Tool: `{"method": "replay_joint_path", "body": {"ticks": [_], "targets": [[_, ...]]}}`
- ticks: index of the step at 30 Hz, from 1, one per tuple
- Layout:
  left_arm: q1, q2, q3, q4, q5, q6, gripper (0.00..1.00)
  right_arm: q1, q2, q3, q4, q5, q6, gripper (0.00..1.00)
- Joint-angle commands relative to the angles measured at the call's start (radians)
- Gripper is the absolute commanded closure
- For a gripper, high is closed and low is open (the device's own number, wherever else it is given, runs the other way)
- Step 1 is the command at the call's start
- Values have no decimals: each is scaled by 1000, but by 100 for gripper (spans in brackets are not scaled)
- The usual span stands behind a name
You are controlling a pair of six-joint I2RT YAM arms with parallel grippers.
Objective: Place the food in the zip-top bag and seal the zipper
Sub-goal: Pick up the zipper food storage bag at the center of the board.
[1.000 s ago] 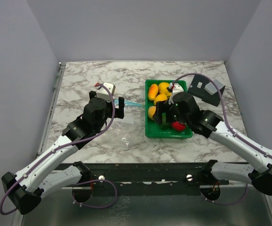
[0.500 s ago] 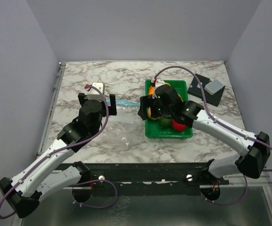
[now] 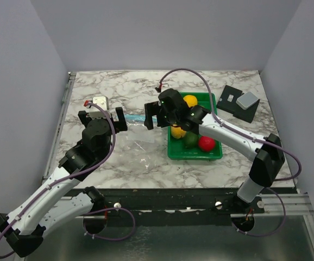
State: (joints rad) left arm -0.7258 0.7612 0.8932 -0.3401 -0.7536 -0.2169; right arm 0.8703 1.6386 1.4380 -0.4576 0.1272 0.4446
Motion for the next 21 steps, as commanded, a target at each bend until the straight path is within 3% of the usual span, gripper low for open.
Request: {"method": "replay_joint_path", "body": {"ticks": [1, 11, 21], "targets": [[0, -17, -10, -12, -41, -11, 2, 7, 97, 108, 2, 24, -17, 4], [0, -32, -11, -11, -40, -13, 2, 1, 318, 365, -61, 40, -112, 3], [1, -40, -11, -11, -33, -16, 2, -41, 484, 547, -110, -154, -251, 3]]}}
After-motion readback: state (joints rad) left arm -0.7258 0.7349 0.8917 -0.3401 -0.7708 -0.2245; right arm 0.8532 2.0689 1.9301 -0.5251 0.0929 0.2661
